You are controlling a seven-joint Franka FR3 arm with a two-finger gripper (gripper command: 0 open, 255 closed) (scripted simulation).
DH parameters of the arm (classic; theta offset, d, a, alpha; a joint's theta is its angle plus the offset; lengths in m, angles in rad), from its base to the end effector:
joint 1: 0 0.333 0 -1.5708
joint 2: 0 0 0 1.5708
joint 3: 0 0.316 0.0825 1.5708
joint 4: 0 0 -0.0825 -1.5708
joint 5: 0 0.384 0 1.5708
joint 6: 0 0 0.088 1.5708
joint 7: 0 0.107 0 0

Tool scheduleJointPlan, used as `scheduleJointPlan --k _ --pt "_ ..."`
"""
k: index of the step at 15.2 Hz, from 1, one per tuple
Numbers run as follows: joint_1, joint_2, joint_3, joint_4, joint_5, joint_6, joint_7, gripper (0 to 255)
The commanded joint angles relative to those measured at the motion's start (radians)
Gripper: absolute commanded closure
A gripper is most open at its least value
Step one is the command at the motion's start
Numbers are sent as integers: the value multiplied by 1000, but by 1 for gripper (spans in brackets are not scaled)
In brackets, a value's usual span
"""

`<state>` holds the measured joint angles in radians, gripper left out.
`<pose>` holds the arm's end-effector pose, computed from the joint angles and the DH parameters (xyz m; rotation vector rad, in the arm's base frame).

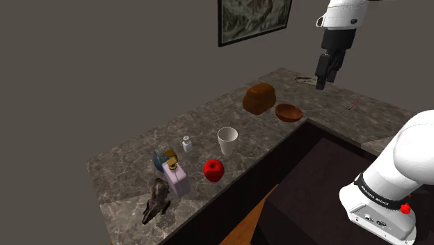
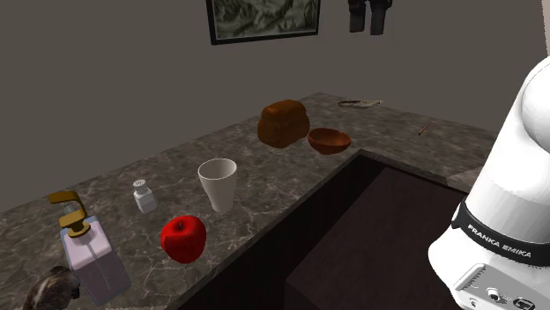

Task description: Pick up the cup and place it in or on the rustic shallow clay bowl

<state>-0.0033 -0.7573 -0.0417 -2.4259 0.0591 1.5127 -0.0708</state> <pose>0.3034 -0.0096 0.5447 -3.0366 -0.0581 0.2307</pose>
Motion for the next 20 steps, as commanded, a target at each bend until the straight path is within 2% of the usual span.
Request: scheduleJointPlan --k 1,11,20 --pt "0 0 0 0 0 0 0 0" --pt "25 263 41 -78 63 375 39 0" --pt "50 591 69 -16 117 672 58 0"
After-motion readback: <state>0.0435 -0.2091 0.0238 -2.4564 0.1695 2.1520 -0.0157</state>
